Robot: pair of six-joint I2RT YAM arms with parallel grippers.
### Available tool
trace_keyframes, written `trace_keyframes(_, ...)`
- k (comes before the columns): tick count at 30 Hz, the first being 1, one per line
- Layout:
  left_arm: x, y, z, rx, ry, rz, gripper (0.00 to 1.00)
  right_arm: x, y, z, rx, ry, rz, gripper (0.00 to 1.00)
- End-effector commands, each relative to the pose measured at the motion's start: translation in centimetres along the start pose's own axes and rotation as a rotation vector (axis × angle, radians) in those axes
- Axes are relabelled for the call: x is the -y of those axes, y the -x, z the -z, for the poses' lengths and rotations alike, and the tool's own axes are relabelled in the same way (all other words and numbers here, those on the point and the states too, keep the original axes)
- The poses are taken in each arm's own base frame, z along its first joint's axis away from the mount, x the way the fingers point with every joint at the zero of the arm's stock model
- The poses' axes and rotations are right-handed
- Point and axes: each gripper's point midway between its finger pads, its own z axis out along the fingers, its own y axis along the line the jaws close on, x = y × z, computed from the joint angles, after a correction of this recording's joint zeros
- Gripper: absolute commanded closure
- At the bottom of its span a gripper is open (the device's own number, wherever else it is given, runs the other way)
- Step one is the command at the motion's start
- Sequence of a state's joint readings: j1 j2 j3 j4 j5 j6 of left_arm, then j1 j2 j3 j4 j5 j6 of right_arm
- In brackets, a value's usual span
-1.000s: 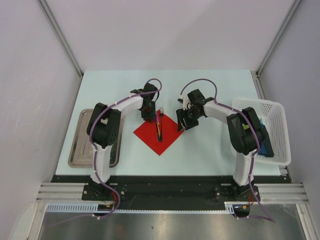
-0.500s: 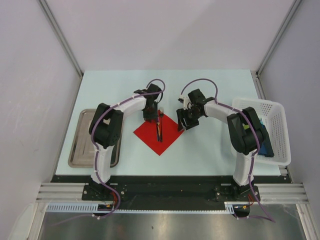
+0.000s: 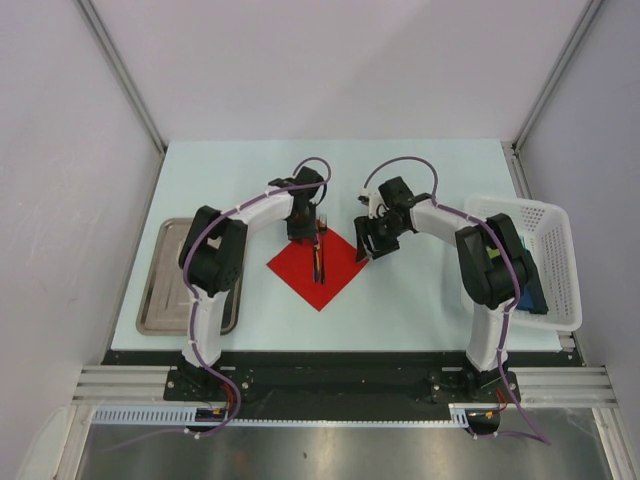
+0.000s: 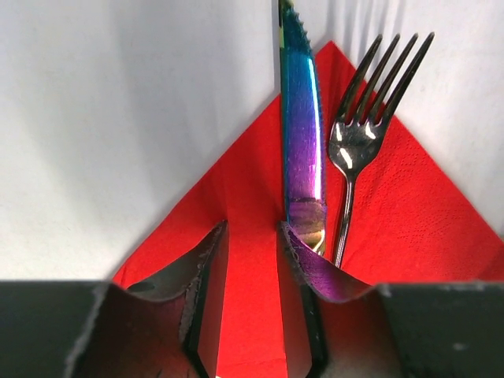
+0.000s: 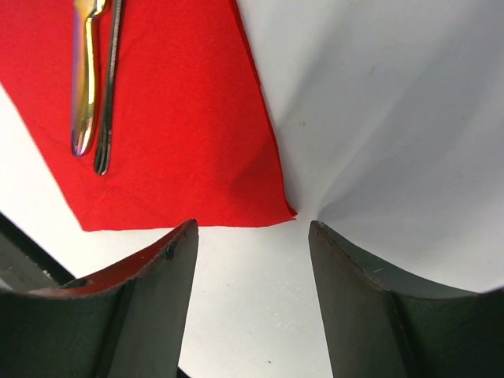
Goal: Place the utensils on the paper napkin and roll it up
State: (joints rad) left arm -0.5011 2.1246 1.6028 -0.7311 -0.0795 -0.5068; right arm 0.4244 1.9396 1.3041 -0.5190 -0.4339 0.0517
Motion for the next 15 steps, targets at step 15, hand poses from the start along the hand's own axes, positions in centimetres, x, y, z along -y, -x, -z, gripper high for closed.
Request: trace_keyframes(15, 2.0, 7.7, 22.6, 0.711, -0.449, -0.472, 0.38, -4.2, 4.8, 7.6, 0.187, 0.198, 0.097, 0.27)
